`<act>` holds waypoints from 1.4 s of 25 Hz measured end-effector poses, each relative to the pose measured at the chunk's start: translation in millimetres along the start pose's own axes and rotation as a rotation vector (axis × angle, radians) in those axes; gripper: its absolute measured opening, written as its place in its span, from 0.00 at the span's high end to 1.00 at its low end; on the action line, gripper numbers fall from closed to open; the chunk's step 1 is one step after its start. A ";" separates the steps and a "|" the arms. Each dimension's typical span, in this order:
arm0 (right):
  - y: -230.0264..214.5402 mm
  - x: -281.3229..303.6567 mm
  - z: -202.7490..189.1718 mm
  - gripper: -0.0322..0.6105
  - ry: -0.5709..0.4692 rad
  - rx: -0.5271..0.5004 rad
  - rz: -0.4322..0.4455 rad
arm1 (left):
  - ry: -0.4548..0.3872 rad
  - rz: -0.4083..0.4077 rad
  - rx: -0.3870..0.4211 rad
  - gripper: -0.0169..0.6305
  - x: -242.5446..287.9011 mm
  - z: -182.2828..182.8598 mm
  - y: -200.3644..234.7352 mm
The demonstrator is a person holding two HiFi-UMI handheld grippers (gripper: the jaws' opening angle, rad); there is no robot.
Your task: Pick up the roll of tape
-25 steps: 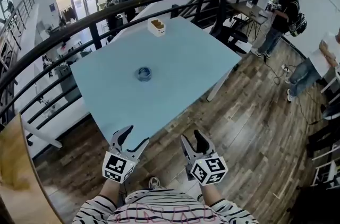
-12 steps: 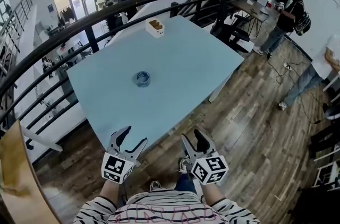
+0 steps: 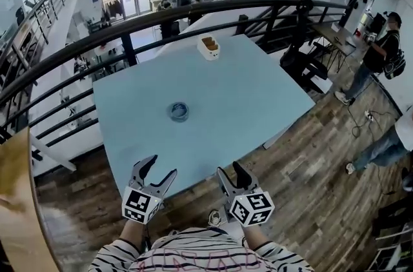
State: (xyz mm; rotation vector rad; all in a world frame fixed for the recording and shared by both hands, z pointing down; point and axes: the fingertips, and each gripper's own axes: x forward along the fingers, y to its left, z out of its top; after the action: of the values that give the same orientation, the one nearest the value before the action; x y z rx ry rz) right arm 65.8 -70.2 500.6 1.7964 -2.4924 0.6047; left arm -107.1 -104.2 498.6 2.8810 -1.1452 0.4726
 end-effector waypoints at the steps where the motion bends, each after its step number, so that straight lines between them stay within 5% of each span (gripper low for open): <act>1: -7.3 4.6 3.6 0.60 0.006 -0.003 0.016 | 0.003 0.016 -0.003 0.57 6.6 2.0 -0.5; 18: -89.2 36.2 24.1 0.60 0.078 -0.016 0.191 | 0.051 0.228 0.013 0.57 68.2 22.2 -0.1; 35: -101.3 103.1 32.6 0.60 0.098 0.006 0.168 | 0.224 0.048 0.210 0.57 155.1 13.8 65.3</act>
State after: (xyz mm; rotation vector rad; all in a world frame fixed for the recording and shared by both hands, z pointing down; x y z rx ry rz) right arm 130.2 -201.5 524.7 1.5292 -2.5947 0.6893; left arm -40.5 -257.5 521.8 2.8760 -1.1952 0.9438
